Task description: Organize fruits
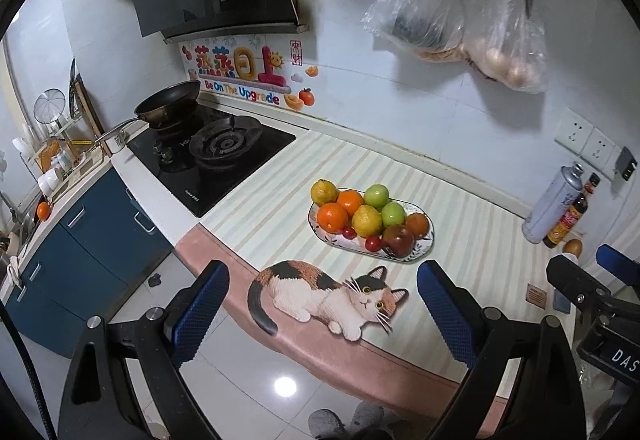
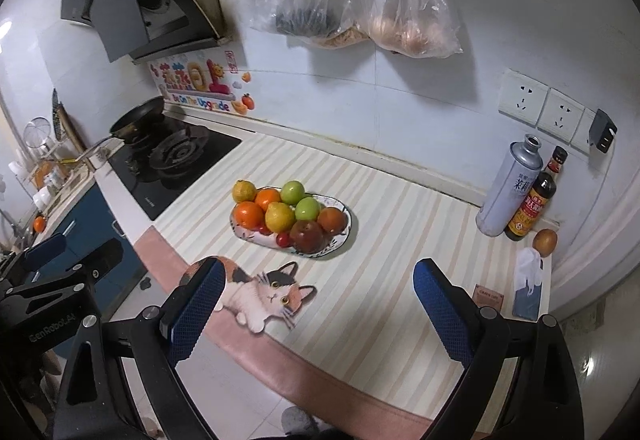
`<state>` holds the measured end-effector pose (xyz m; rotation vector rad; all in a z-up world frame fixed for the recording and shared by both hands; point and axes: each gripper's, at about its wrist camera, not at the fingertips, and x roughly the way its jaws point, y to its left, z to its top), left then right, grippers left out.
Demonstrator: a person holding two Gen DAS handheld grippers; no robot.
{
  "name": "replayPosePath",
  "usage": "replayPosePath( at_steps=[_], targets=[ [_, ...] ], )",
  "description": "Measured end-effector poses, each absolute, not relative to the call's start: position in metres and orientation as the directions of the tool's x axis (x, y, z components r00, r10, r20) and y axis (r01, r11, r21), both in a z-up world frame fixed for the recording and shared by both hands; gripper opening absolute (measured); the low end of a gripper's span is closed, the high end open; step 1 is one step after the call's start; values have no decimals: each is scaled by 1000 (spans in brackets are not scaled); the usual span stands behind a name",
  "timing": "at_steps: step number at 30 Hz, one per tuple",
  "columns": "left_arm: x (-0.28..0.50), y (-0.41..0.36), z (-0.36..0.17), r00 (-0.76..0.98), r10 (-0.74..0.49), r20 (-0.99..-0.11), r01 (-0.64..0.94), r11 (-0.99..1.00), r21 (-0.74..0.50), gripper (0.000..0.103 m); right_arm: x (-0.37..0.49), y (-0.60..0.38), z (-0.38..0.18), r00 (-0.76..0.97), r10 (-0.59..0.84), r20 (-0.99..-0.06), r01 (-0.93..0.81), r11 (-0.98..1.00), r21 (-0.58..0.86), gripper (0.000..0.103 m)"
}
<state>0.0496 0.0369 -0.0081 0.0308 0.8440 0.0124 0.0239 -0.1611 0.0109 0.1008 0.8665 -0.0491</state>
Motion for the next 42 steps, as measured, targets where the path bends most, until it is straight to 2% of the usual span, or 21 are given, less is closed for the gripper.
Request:
replayPosePath(
  at_steps=[14,29,31,32,33,42],
  targets=[
    [116,36,-48,602,48,-797,-9,999,54,96,90,-173,-34,576,-28,-817,120,991,51,97],
    [129,30,-50,604,32,-796,8,999,47,96,100,-174,-46,550,-20,-835,119,991,55,97],
    [130,29,-50,607,29,-794,13,999,46,96,100,-175,-46,552,-18,-834,117,992,57,100],
    [130,29,-50,608,29,-793,14,999,48,97,100,-175,-46,554,-20,-832,115,992,53,102],
    [131,28,-51,607,31,-794,13,999,49,103,100,-174,-46,556,-20,-831,114,992,53,102],
    [131,28,-51,611,29,-791,14,999,47,103,102,-176,-46,559,-24,-829,112,993,46,102]
  ],
)
